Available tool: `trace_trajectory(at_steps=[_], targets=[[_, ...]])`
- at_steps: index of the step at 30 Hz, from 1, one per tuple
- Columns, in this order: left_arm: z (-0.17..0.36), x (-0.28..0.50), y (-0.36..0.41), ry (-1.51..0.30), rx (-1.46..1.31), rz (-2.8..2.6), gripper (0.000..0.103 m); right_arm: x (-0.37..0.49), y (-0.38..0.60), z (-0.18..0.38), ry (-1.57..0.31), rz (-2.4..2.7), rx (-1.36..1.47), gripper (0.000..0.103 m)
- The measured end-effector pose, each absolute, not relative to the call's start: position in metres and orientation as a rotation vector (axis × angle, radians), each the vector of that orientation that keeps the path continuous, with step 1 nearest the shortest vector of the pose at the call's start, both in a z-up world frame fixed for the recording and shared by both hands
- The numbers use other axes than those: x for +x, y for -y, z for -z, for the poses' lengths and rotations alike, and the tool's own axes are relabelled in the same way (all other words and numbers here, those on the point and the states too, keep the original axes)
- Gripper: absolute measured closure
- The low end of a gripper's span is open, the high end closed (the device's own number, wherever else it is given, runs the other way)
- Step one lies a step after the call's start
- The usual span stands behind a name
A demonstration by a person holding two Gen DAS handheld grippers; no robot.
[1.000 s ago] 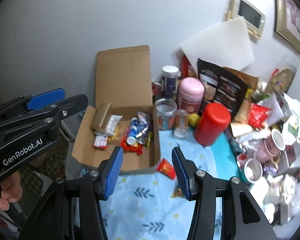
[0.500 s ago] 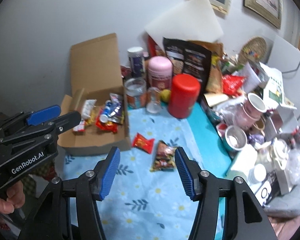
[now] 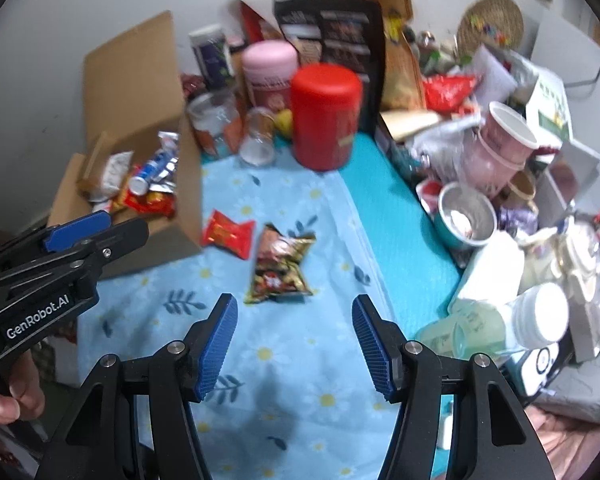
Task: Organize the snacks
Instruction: 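Grasp the brown-gold snack bag with the left tool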
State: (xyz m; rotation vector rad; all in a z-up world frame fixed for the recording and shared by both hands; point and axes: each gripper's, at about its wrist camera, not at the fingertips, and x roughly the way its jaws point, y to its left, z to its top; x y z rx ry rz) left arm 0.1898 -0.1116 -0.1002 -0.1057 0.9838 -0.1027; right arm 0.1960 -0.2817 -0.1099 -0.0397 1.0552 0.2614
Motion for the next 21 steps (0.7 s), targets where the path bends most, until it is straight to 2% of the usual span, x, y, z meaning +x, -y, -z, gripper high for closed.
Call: trace_trajectory(at_steps=[12, 21], targets=[[0.169, 0.228, 0.143, -1.094, -0.186, 0.154, 0.056, 0.235, 0.321, 0.169, -1.128, -0.235, 0.022, 0.043], [0.218, 0.259, 0.174, -1.190, -0.143, 0.215, 0.056, 0.257, 0.333, 0.194, -1.163, -0.221, 0.030, 0.043]])
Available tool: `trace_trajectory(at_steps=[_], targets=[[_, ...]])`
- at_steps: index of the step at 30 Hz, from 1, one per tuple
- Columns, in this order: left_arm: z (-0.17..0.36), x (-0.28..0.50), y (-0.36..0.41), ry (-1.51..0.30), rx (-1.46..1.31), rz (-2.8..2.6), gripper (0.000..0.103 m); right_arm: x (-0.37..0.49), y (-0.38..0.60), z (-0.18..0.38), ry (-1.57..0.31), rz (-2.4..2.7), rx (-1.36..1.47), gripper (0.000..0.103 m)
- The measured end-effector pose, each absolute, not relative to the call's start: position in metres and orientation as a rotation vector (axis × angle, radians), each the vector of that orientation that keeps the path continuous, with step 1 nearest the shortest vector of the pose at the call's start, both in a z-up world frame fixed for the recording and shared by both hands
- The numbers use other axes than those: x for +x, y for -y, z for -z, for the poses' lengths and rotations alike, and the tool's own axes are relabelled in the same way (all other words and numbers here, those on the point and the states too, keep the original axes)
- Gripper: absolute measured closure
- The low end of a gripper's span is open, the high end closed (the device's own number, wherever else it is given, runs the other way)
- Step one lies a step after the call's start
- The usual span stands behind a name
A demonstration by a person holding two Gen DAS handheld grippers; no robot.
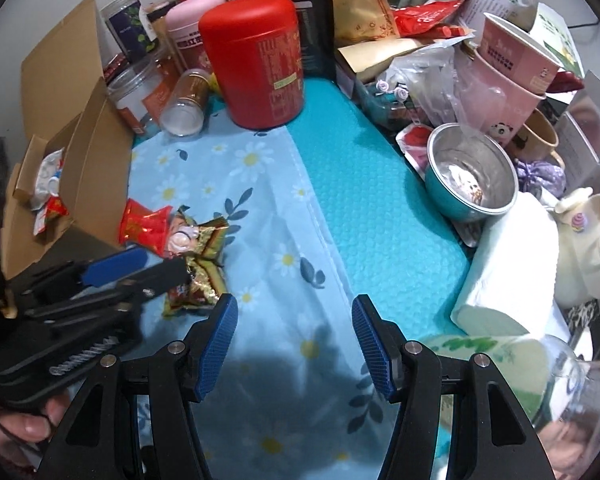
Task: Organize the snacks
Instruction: 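Grasp the brown-gold snack bag with the left tool, then lift the snack bag with the left tool while the right tool grasps the red candy packet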
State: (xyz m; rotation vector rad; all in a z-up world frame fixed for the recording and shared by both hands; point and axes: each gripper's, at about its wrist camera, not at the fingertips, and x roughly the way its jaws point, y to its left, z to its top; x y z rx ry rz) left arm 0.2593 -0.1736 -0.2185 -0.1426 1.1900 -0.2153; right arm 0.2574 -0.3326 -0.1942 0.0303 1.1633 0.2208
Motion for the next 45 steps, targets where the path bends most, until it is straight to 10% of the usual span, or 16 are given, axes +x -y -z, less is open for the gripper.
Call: trace_trajectory(at_steps=[13, 21, 45], targets=[[0.255, 0.297, 0.178, -1.277, -0.126, 0.298, 0.044, 0.273, 0.326, 0.213, -1.214, -0.207, -0.006, 0.043], [0.243, 0.278, 0.176, -1.218, -0.060, 0.278, 0.063, 0.278, 0.322, 0.217, -1.226, -0.213, -0.003, 0.043], [0.216, 0.192, 0.049, -1.184, -0.254, -0.103, 0.063, 0.308, 0.180, 0.233, -1.134, -0.695, -0.199, 0.037]])
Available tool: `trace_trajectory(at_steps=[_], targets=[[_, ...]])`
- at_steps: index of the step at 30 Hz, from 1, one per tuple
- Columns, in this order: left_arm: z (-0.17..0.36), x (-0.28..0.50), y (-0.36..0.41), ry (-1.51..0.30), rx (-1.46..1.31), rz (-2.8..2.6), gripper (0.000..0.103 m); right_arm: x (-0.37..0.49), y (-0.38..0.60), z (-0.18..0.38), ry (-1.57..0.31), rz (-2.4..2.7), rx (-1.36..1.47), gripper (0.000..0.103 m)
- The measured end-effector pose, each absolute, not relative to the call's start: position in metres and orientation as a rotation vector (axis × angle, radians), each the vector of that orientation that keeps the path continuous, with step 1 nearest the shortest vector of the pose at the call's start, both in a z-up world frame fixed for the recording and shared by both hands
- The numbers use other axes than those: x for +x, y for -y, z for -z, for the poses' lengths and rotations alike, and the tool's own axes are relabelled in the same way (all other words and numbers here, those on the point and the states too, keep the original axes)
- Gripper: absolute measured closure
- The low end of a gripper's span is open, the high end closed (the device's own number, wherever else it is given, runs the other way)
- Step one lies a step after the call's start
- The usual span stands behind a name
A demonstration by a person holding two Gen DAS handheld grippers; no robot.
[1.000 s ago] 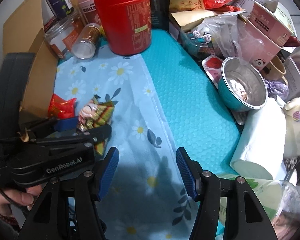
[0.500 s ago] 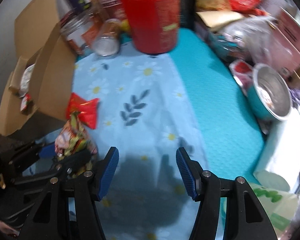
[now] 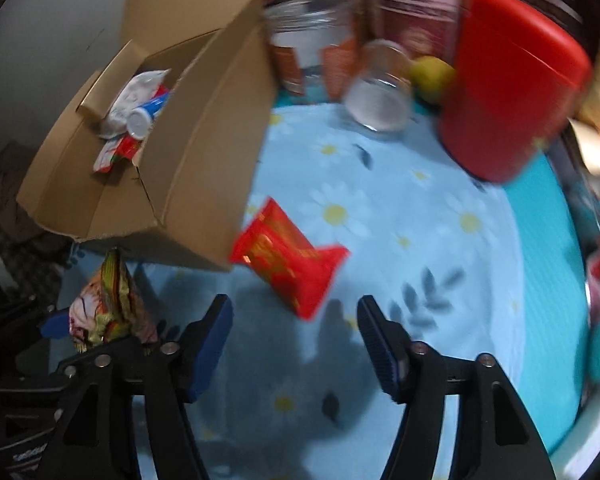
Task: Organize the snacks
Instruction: 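Lift the snack bag with the left tool while the right tool grasps the red candy packet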
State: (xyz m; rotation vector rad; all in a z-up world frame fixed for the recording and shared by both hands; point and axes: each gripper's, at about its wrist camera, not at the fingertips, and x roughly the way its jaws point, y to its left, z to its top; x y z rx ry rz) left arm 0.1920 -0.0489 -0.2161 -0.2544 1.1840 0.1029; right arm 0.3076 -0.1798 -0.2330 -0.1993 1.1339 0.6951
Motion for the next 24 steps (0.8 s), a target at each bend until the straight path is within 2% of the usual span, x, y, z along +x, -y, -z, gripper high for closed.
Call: trace_trajectory(at_steps=[11, 13, 14, 15, 20, 24], targets=[[0.230, 0.192, 0.038, -1.200, -0.318, -0.137, 0.063, 0.323, 0.139, 0.253, -1.080, -0.775, -0.388, 0.037], [0.231, 0.191, 0.036, -1.203, -0.321, -0.144, 0.063, 0.323, 0.138, 0.253, -1.077, -0.778, -0.393, 0.043], [0.232, 0.191, 0.035, -1.206, -0.321, -0.148, 0.063, 0.322, 0.139, 0.254, -1.080, -0.770, -0.400, 0.054], [0.233, 0.190, 0.035, -1.209, -0.320, -0.153, 0.063, 0.322, 0.140, 0.256, -1.094, -0.766, -0.403, 0.058], [0.234, 0.188, 0.033, -1.216, -0.327, -0.152, 0.063, 0.312, 0.149, 0.257, -1.141, -0.766, -0.352, 0.068], [0.229, 0.180, 0.031, -1.207, -0.321, -0.140, 0.063, 0.292, 0.161, 0.257, -1.170, -0.758, -0.349, 0.069]])
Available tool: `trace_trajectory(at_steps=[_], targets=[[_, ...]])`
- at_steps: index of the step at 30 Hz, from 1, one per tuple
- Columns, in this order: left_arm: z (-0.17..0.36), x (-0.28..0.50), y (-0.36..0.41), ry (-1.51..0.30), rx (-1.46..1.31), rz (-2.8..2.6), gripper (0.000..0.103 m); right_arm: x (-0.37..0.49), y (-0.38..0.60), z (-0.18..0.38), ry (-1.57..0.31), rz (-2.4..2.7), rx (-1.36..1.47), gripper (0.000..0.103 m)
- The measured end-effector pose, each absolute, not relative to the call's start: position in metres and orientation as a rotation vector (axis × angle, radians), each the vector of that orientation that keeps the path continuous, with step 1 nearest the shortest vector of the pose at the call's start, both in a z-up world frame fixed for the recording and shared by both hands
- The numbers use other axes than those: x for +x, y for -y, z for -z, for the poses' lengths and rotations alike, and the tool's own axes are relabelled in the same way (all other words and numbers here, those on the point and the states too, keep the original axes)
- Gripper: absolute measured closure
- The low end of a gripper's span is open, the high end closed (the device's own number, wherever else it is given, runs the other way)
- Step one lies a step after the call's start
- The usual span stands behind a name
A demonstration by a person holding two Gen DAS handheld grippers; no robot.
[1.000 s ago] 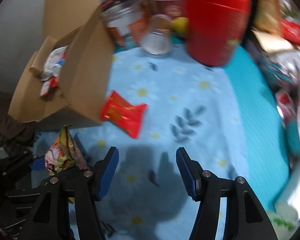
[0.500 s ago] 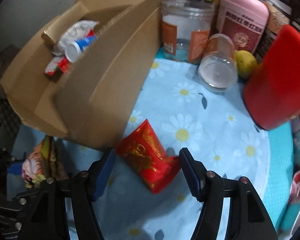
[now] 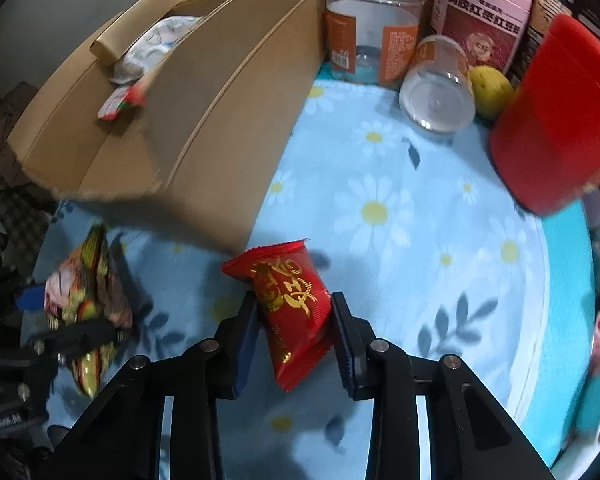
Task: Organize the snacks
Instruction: 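Lift the snack bag with the left tool while the right tool grasps the red candy packet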
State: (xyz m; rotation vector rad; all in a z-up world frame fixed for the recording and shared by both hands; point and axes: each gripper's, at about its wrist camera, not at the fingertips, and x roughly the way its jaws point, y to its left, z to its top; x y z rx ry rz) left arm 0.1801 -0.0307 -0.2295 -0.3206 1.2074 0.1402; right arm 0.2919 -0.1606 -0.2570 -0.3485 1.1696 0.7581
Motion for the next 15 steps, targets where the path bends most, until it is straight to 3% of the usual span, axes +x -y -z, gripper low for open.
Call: trace_trajectory(at_steps=[15], targets=[[0.215, 0.116, 0.021, -1.254, -0.252, -0.087, 0.063, 0.181, 0.163, 0.250, -1.285, -0.744, -0.287, 0.069]])
